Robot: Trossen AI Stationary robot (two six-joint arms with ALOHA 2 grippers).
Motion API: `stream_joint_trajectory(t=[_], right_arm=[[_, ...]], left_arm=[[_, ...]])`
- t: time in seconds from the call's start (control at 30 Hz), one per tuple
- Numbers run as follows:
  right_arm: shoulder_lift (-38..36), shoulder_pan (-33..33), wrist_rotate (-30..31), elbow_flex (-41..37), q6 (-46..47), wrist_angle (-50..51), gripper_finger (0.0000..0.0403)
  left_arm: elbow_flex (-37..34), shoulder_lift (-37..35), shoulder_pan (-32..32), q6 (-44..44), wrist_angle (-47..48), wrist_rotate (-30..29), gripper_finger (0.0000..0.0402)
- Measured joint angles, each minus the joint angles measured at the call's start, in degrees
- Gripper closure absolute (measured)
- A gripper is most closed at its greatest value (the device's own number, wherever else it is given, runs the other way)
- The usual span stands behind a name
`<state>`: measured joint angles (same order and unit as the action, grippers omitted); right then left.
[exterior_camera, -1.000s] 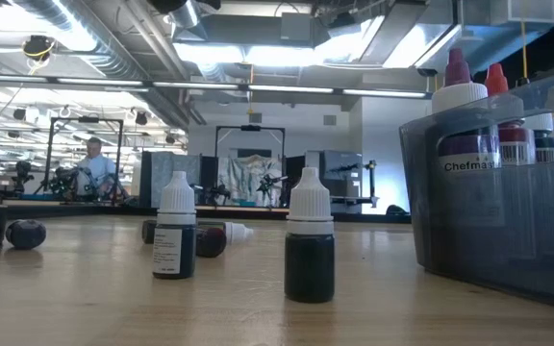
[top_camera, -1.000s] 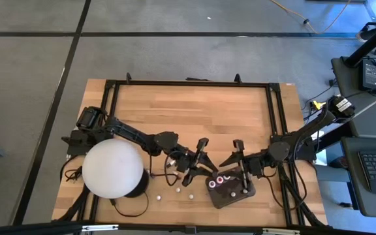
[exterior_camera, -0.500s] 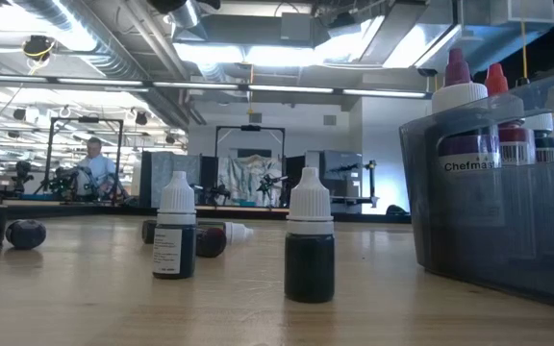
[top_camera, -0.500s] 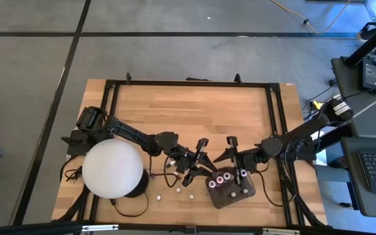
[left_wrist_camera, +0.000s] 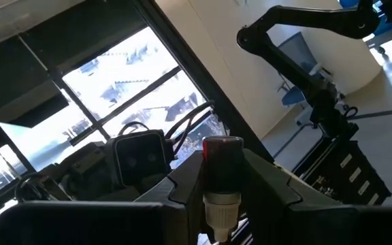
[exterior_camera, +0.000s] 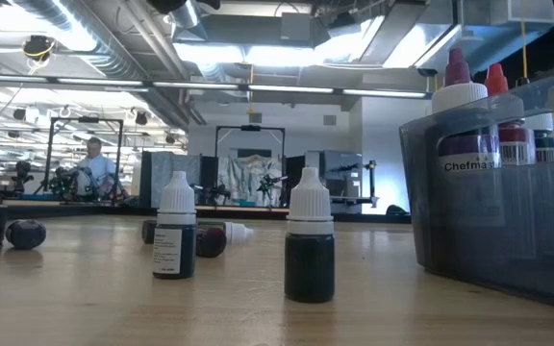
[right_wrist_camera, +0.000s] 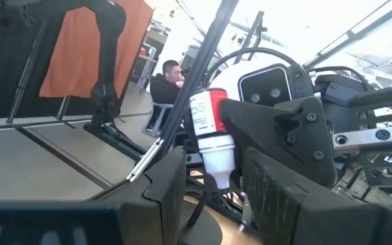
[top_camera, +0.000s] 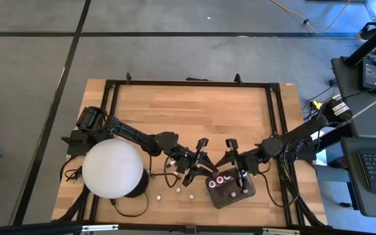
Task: Pick & Place food coloring
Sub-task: Put the left small red food coloring bottle into the bin
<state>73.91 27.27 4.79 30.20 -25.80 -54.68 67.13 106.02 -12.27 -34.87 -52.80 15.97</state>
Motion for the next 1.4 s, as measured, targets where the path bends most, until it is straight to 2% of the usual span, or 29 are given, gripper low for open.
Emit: stream_joint_trajectory(t=[0.53, 1.2, 1.4], right_arm=[[2.31, -1.33, 0.09, 0.0, -0.07, -2.07, 0.0257], [2.8, -1.29, 0.19, 0.02, -0.22, -2.59, 0.0338], [2.8, -1.27, 0.53, 0.02, 0.02, -2.59, 0.0338]], left_arm=[[0.0, 0.0, 0.97, -0.43, 0.07, -1.75, 0.0317], [0.0, -0.07, 1.11, 2.12, 2.3, -1.67, 0.0316], [0.0, -0.09, 1.11, 3.54, 2.41, -1.8, 0.0315]])
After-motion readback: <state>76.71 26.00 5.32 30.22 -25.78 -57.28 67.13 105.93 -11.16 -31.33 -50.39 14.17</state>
